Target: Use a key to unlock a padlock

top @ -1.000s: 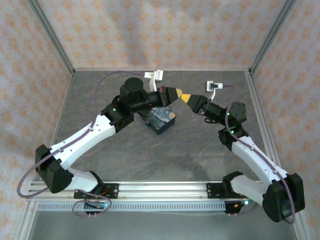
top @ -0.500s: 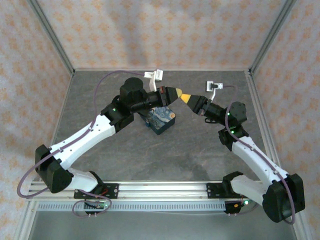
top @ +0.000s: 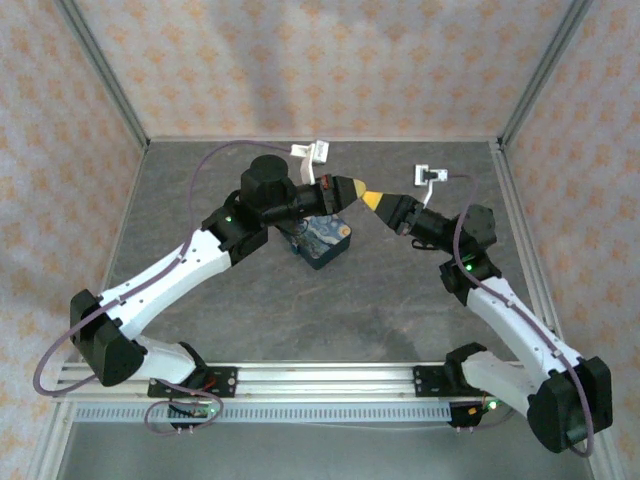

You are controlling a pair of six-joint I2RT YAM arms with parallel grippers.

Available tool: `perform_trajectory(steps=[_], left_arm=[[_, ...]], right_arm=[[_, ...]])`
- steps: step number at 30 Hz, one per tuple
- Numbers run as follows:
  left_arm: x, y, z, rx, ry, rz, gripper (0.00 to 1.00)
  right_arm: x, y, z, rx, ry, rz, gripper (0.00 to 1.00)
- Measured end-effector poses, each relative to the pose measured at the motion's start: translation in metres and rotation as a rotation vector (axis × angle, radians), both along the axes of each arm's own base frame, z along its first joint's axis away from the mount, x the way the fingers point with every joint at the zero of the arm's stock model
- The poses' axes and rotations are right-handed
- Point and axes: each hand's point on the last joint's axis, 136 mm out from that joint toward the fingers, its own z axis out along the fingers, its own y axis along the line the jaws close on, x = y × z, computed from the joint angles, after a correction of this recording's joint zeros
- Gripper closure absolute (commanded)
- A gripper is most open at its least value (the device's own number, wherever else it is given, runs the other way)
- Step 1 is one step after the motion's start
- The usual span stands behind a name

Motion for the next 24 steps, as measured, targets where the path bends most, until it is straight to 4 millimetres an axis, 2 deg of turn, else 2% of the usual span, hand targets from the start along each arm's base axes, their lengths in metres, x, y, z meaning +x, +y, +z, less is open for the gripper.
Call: perform_trajectory(steps=[9,23,24], left_arm=[[0.0006,-0.0007,-0.0002,0.020,0.002,-0.003,1.00],[0.0009,-0.0008,-0.0033,0.031,0.002,-0.004,1.00],[0.0010,-0.0008,-0.0033,0.031,0.002,-0.003,0.94]], right_arm=[[-0.0059,0.0065,-0.0048,-0.066,-0.028,0.005,1.00],[-0.0052,0.0052,-0.0065,-0.085,-0.036,-0.018,1.00],[-0.0052,0.0052,-0.0065,-0.085,-0.036,-0.018,1.00]])
